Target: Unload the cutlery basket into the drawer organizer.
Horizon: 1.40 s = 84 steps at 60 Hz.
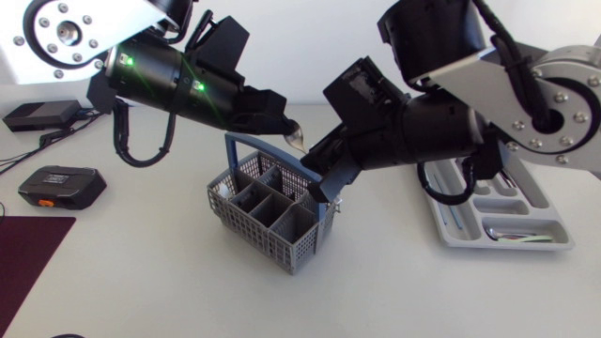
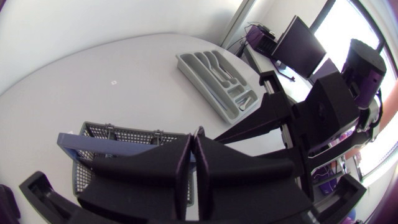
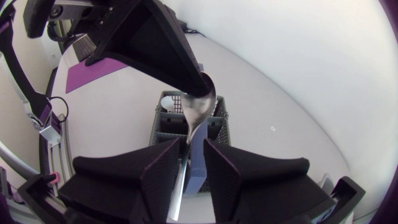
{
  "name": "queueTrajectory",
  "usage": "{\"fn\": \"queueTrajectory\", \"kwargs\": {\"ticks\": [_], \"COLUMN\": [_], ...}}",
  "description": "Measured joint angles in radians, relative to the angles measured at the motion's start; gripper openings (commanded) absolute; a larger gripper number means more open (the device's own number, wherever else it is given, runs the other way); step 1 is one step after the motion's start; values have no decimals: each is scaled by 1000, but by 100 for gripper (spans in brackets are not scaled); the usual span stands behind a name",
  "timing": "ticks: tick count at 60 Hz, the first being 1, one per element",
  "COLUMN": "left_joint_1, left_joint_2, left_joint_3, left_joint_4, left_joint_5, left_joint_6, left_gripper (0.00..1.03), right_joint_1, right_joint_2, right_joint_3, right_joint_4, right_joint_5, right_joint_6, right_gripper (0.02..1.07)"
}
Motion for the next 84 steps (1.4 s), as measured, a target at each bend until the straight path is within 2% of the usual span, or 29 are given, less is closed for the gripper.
{"fn": "queueTrajectory", "kwargs": {"ticks": [6,9,22,24,26,27,28,33,35,38,49,59,64,76,84], "left_joint_1": [0,0,0,0,0,0,0,0,1,5,64,174,235,235,237], "left_joint_2": [0,0,0,0,0,0,0,0,0,-3,-40,-82,-89,-83,-59], "left_joint_3": [0,0,0,0,0,0,0,0,2,5,22,48,50,7,-35], "left_joint_4": [0,0,-7,-8,-11,-11,-11,-6,-6,2,58,79,68,-19,-83], "left_joint_5": [3,3,3,3,3,3,3,6,6,7,6,2,-34,-187,-215], "left_joint_6": [0,0,0,0,0,0,0,0,0,0,-3,-3,15,163,217], "left_gripper": [3,3,5,13,27,38,42,83,91,97,98,98,98,98,97], "right_joint_1": [4,4,1,1,1,2,2,4,4,4,-13,-107,-184,-416,-584], "right_joint_2": [14,20,23,23,23,23,23,23,23,20,-24,-81,-122,-159,-161], "right_joint_3": [8,13,15,15,15,15,15,15,15,14,-14,-60,-97,-158,-195], "right_joint_4": [-4,-5,-5,-5,-5,-5,-5,-8,-10,-13,-32,-56,-67,-133,-178], "right_joint_5": [5,4,7,10,13,13,13,8,3,-1,-39,-106,-152,-304,-375], "right_joint_6": [0,0,-1,-1,-1,-2,-4,-8,-13,-16,-42,-84,-132,-299,-476], "right_gripper": [16,8,8,8,8,8,8,8,8,8,8,8,8,8,8]}}
